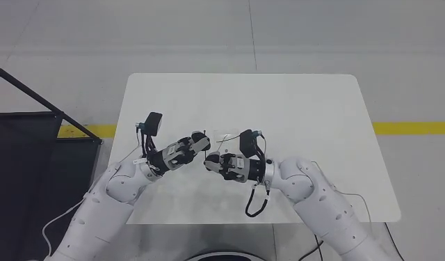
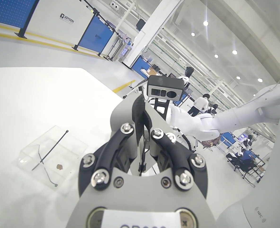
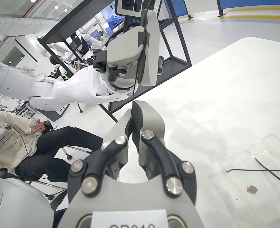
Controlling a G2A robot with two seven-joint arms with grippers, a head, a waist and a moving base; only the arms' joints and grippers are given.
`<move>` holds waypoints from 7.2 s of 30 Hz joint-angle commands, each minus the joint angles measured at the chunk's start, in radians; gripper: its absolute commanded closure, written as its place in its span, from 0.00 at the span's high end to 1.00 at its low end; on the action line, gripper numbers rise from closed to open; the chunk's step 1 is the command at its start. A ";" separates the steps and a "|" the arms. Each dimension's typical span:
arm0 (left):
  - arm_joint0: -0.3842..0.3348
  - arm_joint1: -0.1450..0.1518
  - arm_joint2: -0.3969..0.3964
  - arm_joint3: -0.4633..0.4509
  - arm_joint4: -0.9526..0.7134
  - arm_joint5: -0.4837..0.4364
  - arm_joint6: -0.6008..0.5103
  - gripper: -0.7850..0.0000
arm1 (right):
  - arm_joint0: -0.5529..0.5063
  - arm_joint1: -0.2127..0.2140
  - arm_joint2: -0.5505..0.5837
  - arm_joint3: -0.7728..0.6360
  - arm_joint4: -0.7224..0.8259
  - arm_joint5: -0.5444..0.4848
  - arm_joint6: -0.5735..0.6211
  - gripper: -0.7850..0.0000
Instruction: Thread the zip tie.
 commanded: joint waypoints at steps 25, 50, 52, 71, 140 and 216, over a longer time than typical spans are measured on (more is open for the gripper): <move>0.004 -0.006 -0.007 -0.005 0.005 0.000 -0.005 0.00 | -0.006 -0.005 0.014 0.004 0.009 -0.006 0.018 0.00; 0.065 0.036 -0.111 -0.051 0.022 -0.064 -0.164 0.00 | 0.035 0.031 0.179 0.006 0.103 0.525 0.322 1.00; 0.069 0.040 -0.105 -0.052 0.011 -0.064 -0.183 0.00 | 0.036 0.031 0.179 0.004 0.102 0.533 0.321 1.00; 0.079 0.039 -0.115 -0.032 0.021 -0.051 -0.133 0.00 | 0.045 0.025 0.144 -0.070 -0.046 0.800 0.387 0.83; 0.082 0.040 -0.118 -0.026 0.013 -0.052 -0.123 0.00 | -0.173 0.011 0.291 -0.304 -0.111 0.963 0.317 0.00; 0.047 -0.118 0.140 0.178 1.349 0.648 1.136 0.00 | -0.367 0.034 0.429 -0.321 0.409 0.596 0.284 0.00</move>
